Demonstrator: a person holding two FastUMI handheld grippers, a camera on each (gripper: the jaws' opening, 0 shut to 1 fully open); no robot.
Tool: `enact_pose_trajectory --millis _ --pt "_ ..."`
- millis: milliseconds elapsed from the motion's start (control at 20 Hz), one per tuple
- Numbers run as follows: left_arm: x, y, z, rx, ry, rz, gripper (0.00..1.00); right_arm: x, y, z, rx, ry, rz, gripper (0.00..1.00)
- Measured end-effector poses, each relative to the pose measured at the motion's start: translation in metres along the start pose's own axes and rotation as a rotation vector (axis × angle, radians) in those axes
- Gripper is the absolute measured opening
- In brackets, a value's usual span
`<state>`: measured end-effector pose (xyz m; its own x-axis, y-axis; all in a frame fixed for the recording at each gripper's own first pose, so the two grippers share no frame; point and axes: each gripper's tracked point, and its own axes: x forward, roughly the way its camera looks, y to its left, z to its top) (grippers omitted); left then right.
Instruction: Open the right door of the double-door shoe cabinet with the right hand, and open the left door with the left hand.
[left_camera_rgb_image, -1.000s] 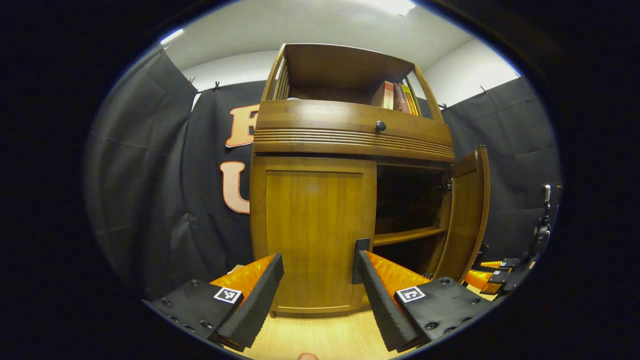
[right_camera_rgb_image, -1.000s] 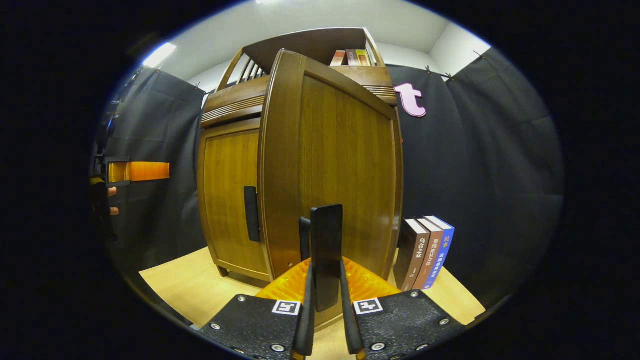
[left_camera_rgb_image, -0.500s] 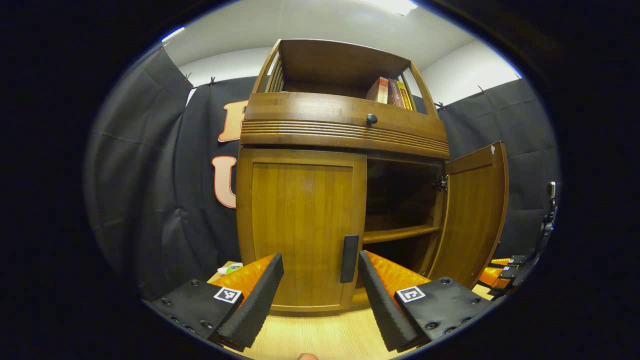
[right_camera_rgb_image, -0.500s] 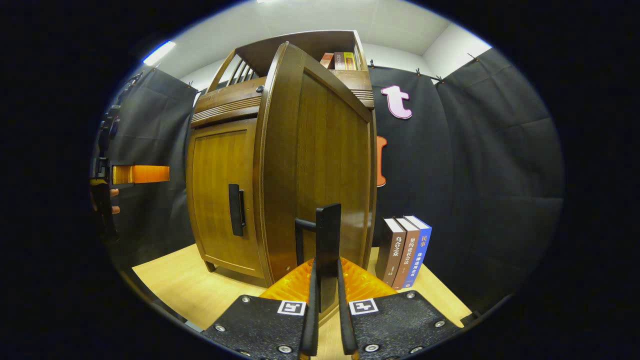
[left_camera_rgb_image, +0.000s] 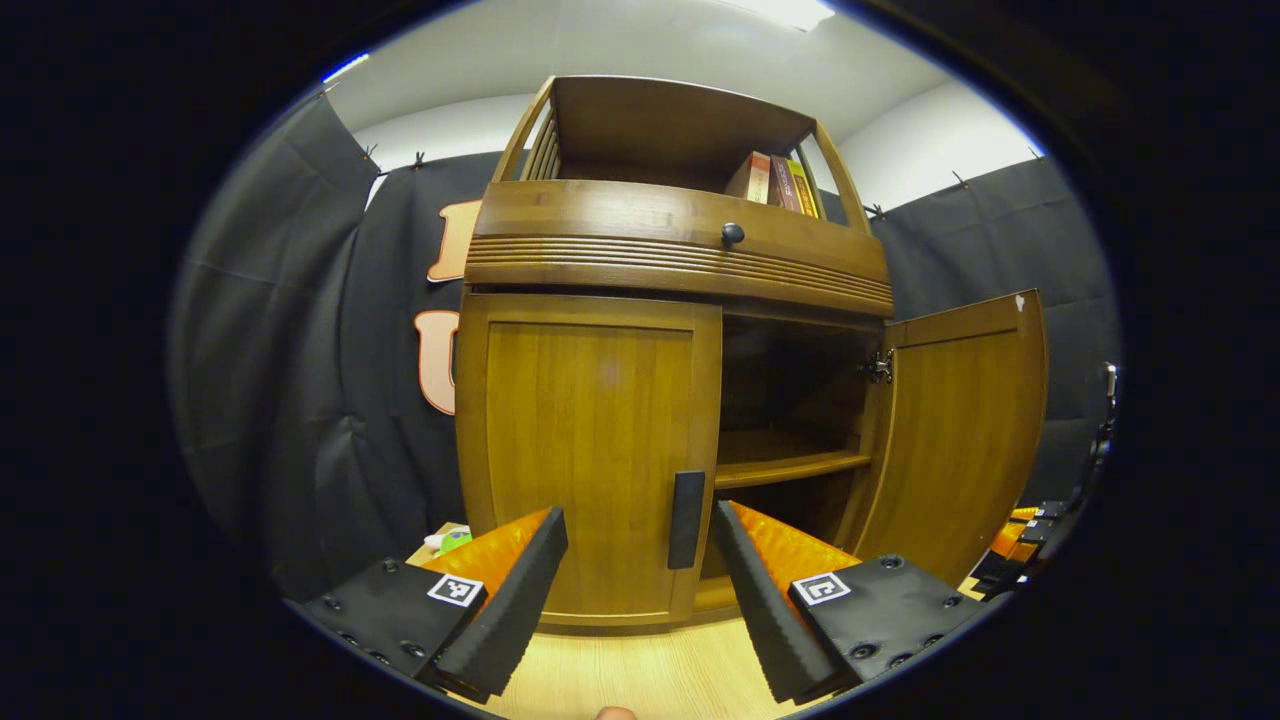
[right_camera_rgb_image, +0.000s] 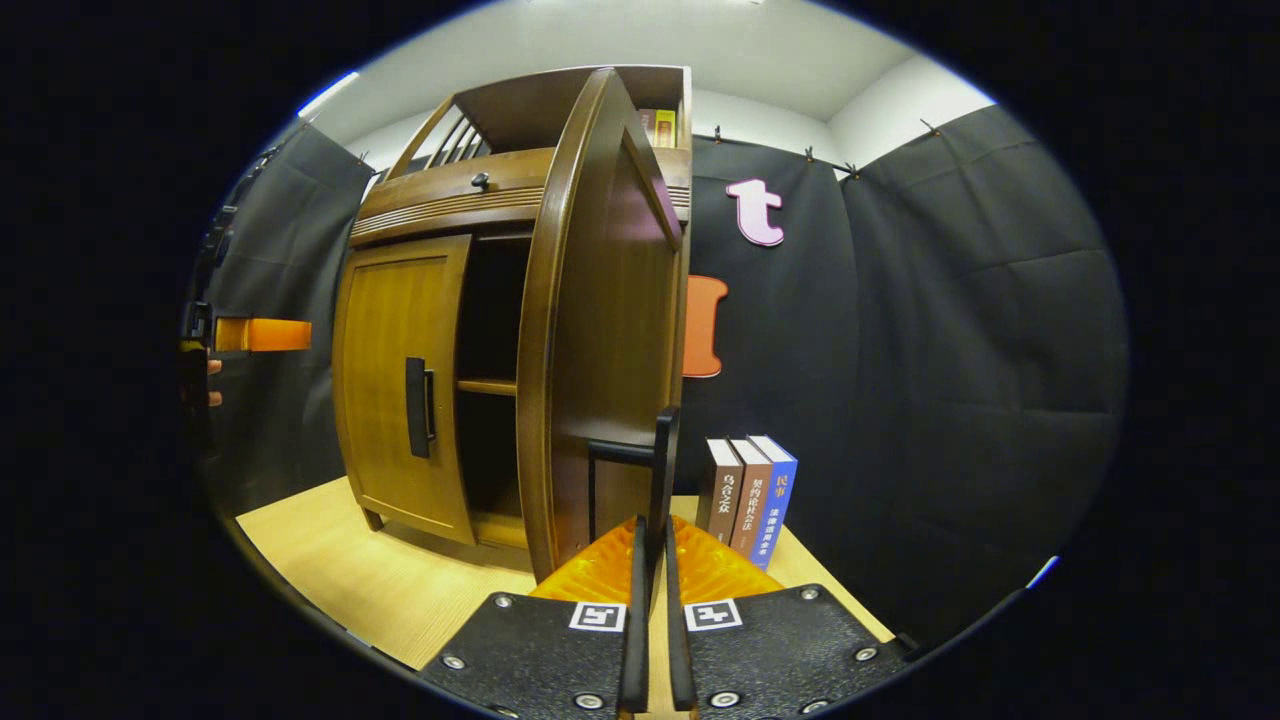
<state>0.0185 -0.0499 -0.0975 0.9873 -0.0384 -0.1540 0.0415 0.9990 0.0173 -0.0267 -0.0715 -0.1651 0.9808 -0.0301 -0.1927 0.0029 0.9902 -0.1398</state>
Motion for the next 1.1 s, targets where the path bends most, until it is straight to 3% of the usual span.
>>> enact_pose_trajectory --millis 550,600,650,700,1100 --pt "0.035 -0.021 -0.032 -0.014 0.047 -0.020 0.95 -0.004 -0.040 -0.011 0.016 -0.003 0.012 0.07" --pt "0.040 -0.022 -0.034 -0.013 0.049 -0.019 0.95 -0.003 -0.042 -0.010 0.025 -0.002 0.017 0.21" --pt "0.043 -0.023 -0.036 -0.011 0.049 -0.019 0.95 -0.005 -0.043 -0.012 0.034 0.000 0.020 0.21" --pt "0.047 -0.024 -0.037 -0.009 0.049 -0.019 0.95 -0.003 -0.047 -0.012 0.037 0.000 0.020 0.06" --pt "0.082 -0.031 -0.053 -0.033 0.061 -0.006 0.95 -0.015 -0.077 -0.016 0.017 -0.017 -0.015 0.06"
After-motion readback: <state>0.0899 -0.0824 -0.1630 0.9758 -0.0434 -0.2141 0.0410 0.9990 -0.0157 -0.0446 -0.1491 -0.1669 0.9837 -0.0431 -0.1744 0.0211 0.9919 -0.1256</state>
